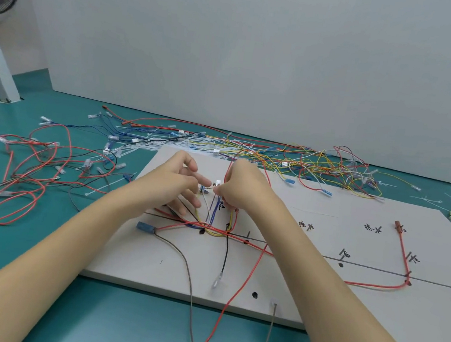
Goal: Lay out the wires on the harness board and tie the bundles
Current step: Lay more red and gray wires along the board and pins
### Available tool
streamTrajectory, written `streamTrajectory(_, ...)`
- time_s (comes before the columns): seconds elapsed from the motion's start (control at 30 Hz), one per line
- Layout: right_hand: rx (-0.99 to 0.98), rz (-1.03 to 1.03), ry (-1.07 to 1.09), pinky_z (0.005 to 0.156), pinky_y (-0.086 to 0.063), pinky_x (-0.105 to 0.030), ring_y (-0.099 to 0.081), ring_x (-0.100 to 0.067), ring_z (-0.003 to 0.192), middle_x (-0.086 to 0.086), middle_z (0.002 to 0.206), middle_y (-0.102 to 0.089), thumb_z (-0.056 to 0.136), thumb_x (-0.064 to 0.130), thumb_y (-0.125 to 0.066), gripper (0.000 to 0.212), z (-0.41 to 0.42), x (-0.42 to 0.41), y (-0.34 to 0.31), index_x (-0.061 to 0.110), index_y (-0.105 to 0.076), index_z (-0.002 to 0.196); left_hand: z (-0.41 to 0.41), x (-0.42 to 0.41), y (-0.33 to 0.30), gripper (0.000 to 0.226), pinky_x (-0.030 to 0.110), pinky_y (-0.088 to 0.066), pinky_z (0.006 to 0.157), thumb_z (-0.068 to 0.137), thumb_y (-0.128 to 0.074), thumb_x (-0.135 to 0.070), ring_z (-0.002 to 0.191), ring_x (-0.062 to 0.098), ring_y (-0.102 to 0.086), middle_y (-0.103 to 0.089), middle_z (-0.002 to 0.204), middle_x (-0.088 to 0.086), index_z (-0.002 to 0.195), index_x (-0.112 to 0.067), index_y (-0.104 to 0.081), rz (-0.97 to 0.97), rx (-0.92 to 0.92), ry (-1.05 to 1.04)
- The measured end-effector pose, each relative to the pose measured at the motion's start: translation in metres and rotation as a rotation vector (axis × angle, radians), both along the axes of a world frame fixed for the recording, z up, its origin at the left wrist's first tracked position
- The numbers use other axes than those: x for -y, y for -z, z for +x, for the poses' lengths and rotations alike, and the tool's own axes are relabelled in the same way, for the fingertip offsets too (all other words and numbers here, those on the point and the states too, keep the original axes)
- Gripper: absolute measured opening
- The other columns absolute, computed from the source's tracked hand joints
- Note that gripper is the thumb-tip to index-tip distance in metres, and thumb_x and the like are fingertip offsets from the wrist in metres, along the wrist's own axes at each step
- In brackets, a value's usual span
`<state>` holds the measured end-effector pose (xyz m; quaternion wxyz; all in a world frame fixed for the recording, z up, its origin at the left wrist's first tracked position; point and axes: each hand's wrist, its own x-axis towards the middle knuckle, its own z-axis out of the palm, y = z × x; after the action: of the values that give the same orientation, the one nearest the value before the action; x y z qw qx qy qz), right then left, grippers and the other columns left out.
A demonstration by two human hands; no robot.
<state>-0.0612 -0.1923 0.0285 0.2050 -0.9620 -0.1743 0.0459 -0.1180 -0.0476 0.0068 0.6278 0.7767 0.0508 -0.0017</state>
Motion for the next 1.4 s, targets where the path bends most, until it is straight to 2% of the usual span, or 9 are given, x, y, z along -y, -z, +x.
streamTrajectory(0.2,0.191,-0.067,-0.044,0.056,-0.03,-0.026,-0.048,-0.027,0.074,0.002,0.066,-0.04,0.086,0.012,-0.064,0.039,-0.024,0.001,0.006,0.016,-0.031,0.065,0.011,0.005,0.013,0.034,0.027,-0.051,0.062,0.089,-0.042,0.01,0.073,0.013,-0.065,-0.07,0.099,0.004,0.095,-0.021,-0.055,0.084,0.149,-0.078)
streamTrajectory(0.33,0.295,-0.104,-0.088,0.073,-0.035,-0.028,-0.051,-0.026,0.107,-0.002,0.091,-0.054,0.093,0.016,-0.054,0.006,-0.042,0.003,0.014,0.019,-0.049,0.091,0.016,0.02,0.013,0.032,0.025,-0.051,0.072,0.097,-0.041,0.002,0.076,0.004,-0.065,-0.07,0.09,-0.004,0.094,-0.02,-0.065,0.006,0.247,-0.047)
streamTrajectory(0.4,0.321,-0.12,-0.083,0.073,-0.03,-0.027,-0.046,-0.024,0.113,-0.002,0.108,-0.058,0.095,0.017,-0.049,0.018,-0.047,0.006,0.017,0.019,-0.057,0.111,0.015,0.024,0.013,0.034,0.024,-0.052,0.079,0.102,-0.036,-0.008,0.082,0.004,-0.066,-0.071,0.095,0.004,0.096,-0.017,-0.068,-0.006,0.219,0.056)
streamTrajectory(0.67,0.293,-0.122,-0.148,0.074,-0.033,-0.031,-0.04,-0.027,0.112,-0.01,0.125,-0.047,0.096,0.019,-0.044,0.026,-0.08,0.01,0.023,0.01,-0.057,0.116,0.011,0.026,0.021,0.038,0.027,-0.033,0.057,0.102,-0.048,-0.022,0.057,0.004,-0.042,-0.052,0.057,-0.012,0.071,-0.012,-0.067,0.354,0.268,0.212)
streamTrajectory(0.83,0.352,-0.147,-0.183,0.069,-0.032,-0.031,-0.038,-0.029,0.112,-0.011,0.118,-0.046,0.095,0.016,-0.046,0.018,-0.097,0.017,0.026,0.014,-0.064,0.098,0.01,0.026,0.023,0.022,0.037,-0.051,0.086,0.096,-0.057,-0.029,0.085,0.003,-0.062,-0.076,0.096,0.001,0.096,-0.021,-0.078,0.47,0.232,0.235)
streamTrajectory(0.97,0.203,-0.167,-0.203,0.088,-0.036,-0.034,-0.033,-0.026,0.116,-0.009,0.128,-0.041,0.103,0.035,-0.033,0.035,-0.116,0.028,0.018,0.013,-0.057,0.113,0.01,0.027,0.024,0.023,0.03,-0.046,0.103,0.087,-0.07,-0.024,0.113,-0.001,-0.06,-0.071,0.115,-0.009,0.11,-0.027,-0.074,0.577,0.278,0.219)
streamTrajectory(1.1,-0.107,-0.163,-0.33,0.09,-0.041,-0.038,-0.046,-0.026,0.113,-0.004,0.118,-0.05,0.1,0.045,-0.035,0.038,-0.133,0.048,-0.017,0.012,-0.052,0.107,0.005,0.029,0.026,0.03,0.037,-0.047,0.099,0.085,-0.073,-0.032,0.113,0.013,-0.062,-0.071,0.116,-0.002,0.114,-0.024,-0.073,0.712,0.371,0.229)
streamTrajectory(1.27,-0.087,0.092,-0.174,0.045,-0.037,-0.022,-0.048,-0.007,0.05,-0.001,0.058,-0.055,0.093,0.04,-0.049,0.04,-0.13,0.067,-0.053,0.009,-0.061,0.072,-0.004,0.034,0.019,0.027,0.041,-0.05,0.076,0.075,-0.04,-0.045,0.086,0.023,-0.058,-0.069,0.087,0.002,0.083,-0.037,-0.065,0.804,0.389,0.279)
streamTrajectory(1.4,0.216,0.096,-0.137,0.067,-0.04,-0.028,-0.048,-0.013,0.084,0.005,0.084,-0.054,0.088,0.046,-0.056,0.028,-0.115,0.059,-0.036,0.02,-0.054,0.077,-0.008,0.038,0.015,0.022,0.041,-0.048,0.066,0.072,-0.026,-0.042,0.076,0.023,-0.054,-0.063,0.075,0.004,0.07,-0.051,-0.045,0.822,0.369,0.307)
